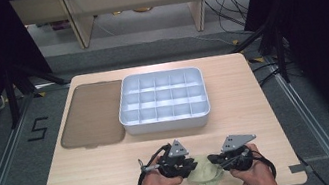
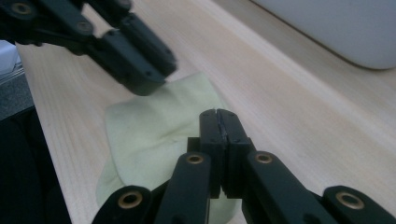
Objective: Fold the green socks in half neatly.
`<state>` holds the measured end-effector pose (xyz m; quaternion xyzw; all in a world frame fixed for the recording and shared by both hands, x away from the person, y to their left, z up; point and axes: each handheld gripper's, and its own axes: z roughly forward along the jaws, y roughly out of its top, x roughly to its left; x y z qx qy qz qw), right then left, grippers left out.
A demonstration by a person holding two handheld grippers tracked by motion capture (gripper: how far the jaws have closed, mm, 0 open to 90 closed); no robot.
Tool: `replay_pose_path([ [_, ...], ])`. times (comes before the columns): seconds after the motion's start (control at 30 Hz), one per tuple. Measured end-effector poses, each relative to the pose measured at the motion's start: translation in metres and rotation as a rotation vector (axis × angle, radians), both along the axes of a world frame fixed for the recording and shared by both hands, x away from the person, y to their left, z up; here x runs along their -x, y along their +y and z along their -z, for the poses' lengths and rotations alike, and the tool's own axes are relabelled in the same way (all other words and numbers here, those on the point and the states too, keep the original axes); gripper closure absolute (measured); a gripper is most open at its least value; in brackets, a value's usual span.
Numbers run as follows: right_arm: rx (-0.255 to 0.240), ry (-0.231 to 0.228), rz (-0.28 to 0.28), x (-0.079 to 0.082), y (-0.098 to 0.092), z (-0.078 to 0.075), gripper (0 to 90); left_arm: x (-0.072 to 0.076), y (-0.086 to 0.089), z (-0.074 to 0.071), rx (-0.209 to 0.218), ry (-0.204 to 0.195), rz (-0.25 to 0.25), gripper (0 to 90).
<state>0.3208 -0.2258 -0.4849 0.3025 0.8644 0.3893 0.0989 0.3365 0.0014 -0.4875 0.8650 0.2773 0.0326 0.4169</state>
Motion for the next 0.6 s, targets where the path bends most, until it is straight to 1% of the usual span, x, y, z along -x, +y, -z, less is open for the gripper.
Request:
replay_pose_path([
  [0.03, -0.003, 0.010, 0.003, 0.001, 0.000, 0.001, 89.8, -0.004, -0.002, 0.000, -0.039, -0.007, 0.013, 78.7],
  [0.07, -0.007, 0.019, -0.002, 0.002, 0.000, 0.002, 89.8, -0.007, -0.005, 0.003, -0.022, -0.008, 0.010, 78.9],
  [0.1, -0.001, 0.012, -0.003, 0.003, -0.001, 0.002, 89.8, -0.011, -0.006, 0.005, -0.045, -0.001, 0.017, 79.4],
  [0.13, -0.001, 0.017, -0.002, 0.003, -0.002, 0.002, 89.8, -0.013, -0.009, 0.010, -0.040, 0.018, -0.002, 79.7],
  [0.17, -0.002, 0.025, -0.005, 0.003, -0.003, 0.003, 89.8, -0.016, -0.009, 0.012, -0.081, 0.001, 0.014, 80.2],
  [0.2, -0.002, 0.025, -0.005, 0.003, -0.003, 0.003, 89.8, -0.016, -0.010, 0.014, -0.079, 0.010, 0.000, 80.2],
  [0.27, 0.003, 0.018, 0.001, 0.003, -0.004, 0.004, 89.8, -0.017, -0.009, 0.014, -0.074, 0.012, 0.001, 79.6],
  [0.3, 0.003, 0.020, 0.005, 0.003, -0.004, 0.005, 89.8, -0.016, -0.009, 0.013, -0.056, 0.018, -0.007, 79.6],
  [0.33, 0.002, 0.024, 0.002, 0.003, -0.004, 0.004, 89.8, -0.015, -0.008, 0.009, -0.057, 0.009, -0.001, 79.0],
  [0.37, 0.000, 0.015, 0.006, 0.002, -0.005, 0.004, 89.8, -0.015, -0.006, 0.006, -0.055, -0.010, 0.002, 78.4],
  [0.4, -0.007, 0.018, 0.010, 0.002, -0.004, 0.003, 89.7, -0.013, -0.004, 0.003, -0.040, -0.001, -0.013, 77.8],
  [0.43, -0.009, 0.012, 0.011, 0.002, -0.005, 0.003, 89.7, -0.012, -0.001, 0.000, -0.031, -0.002, -0.012, 77.2],
  [0.47, -0.010, 0.008, 0.014, 0.003, -0.005, 0.001, 89.6, -0.011, 0.001, -0.001, -0.023, 0.006, -0.013, 75.9],
  [0.5, -0.014, 0.005, 0.008, 0.004, -0.006, 0.000, 89.4, -0.009, 0.004, -0.003, -0.020, 0.008, -0.004, 73.7],
  [0.53, -0.014, 0.000, 0.001, 0.003, -0.006, 0.000, 89.5, -0.007, 0.005, -0.003, 0.001, 0.020, -0.021, 72.5],
  [0.57, -0.014, 0.000, 0.001, 0.003, -0.006, 0.000, 89.5, -0.004, 0.009, -0.003, 0.001, 0.033, -0.023, 72.5],
  [0.6, -0.017, 0.010, -0.001, 0.004, -0.006, 0.000, 89.3, -0.002, 0.012, -0.003, -0.014, 0.032, -0.007, 70.8],
])
